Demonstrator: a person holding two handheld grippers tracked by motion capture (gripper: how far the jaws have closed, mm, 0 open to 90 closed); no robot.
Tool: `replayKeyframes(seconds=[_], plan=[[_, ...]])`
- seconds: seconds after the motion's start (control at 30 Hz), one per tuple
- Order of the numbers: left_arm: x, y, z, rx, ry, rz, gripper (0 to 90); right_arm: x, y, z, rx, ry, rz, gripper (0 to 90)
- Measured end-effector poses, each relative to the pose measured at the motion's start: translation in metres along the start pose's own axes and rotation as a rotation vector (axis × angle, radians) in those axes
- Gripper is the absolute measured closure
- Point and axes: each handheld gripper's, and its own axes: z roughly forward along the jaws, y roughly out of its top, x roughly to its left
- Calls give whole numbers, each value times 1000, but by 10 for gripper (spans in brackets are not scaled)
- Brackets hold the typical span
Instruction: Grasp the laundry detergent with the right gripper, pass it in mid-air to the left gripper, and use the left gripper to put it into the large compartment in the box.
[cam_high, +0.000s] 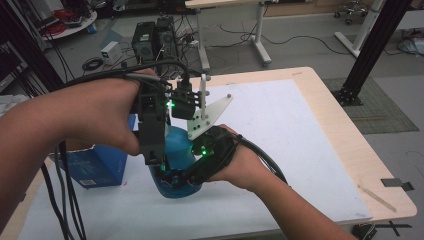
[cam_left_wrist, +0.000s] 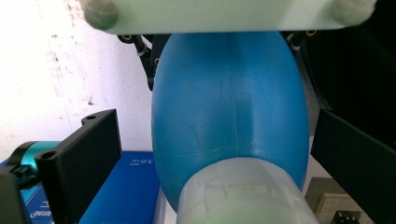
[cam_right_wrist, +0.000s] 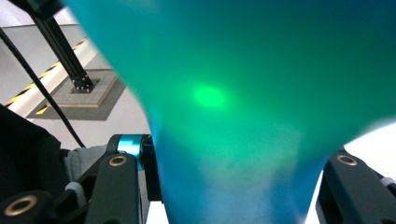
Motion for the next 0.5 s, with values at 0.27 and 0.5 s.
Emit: replayKeyframes(seconds=[0.27,0.5], plan=[[0,0,4,14,18,-10,18,0,0,1,-1,-2,0,458],[0,0,6,23,20,-8,50,-1,0,2,-3,-3,1,459]])
